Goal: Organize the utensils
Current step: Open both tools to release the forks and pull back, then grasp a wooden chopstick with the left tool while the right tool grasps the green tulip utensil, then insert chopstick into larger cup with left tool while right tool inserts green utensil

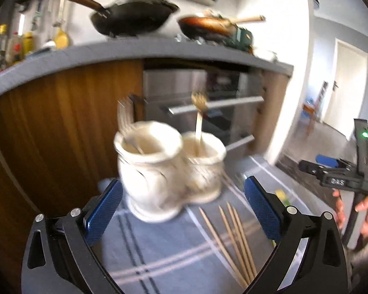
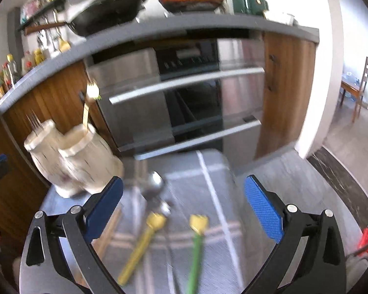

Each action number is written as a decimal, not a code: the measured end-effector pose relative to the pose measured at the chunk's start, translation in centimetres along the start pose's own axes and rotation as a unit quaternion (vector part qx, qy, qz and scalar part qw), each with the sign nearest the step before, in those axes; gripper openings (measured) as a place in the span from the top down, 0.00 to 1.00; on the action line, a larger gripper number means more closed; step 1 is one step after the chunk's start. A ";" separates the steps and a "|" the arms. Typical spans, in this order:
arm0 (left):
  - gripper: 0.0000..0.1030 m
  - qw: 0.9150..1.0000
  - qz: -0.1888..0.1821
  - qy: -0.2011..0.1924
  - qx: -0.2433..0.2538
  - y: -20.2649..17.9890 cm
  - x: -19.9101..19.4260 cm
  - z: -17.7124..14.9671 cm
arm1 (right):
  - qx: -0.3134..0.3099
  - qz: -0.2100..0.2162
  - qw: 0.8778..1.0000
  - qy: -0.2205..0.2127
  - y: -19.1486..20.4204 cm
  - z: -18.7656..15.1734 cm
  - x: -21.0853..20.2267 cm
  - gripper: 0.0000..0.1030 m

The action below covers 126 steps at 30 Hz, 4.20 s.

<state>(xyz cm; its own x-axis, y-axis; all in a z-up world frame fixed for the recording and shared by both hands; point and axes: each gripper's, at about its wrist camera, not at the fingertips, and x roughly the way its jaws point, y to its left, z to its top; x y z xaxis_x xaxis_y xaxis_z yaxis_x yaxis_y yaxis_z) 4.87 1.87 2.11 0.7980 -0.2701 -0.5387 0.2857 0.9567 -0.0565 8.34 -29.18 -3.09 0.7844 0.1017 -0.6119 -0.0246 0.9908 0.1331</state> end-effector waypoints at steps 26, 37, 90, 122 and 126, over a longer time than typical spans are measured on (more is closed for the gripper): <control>0.30 0.986 -0.021 0.165 -0.023 -2.2 8.6 -6.7 | -0.044 -0.003 0.989 0.140 0.5 -5.3 4.7 0.74; 0.66 0.980 -0.008 0.199 -0.012 -3.4 12.1 -6.9 | -0.048 -0.018 0.986 0.157 0.5 -5.3 6.2 0.78; 0.95 0.997 -0.037 -0.063 -0.010 2.5 -0.9 7.3 | -0.012 0.136 0.988 -0.069 9.6 7.5 -0.3 0.91; 0.96 0.981 0.021 -0.194 -0.014 5.4 6.1 11.9 | 0.001 0.199 0.968 -0.152 15.6 10.0 8.1 0.91; 0.95 0.981 0.027 -0.193 -0.010 5.3 6.4 11.5 | 0.000 0.203 0.968 -0.150 15.5 9.4 8.4 0.91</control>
<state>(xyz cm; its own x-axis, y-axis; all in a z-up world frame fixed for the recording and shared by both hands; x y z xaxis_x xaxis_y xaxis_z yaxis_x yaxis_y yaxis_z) 17.58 4.00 8.09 0.9542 -0.2370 -0.1825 0.2306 0.9714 -0.0559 20.42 -13.78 1.16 0.8548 0.4518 -0.2553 -0.3685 0.8749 0.3142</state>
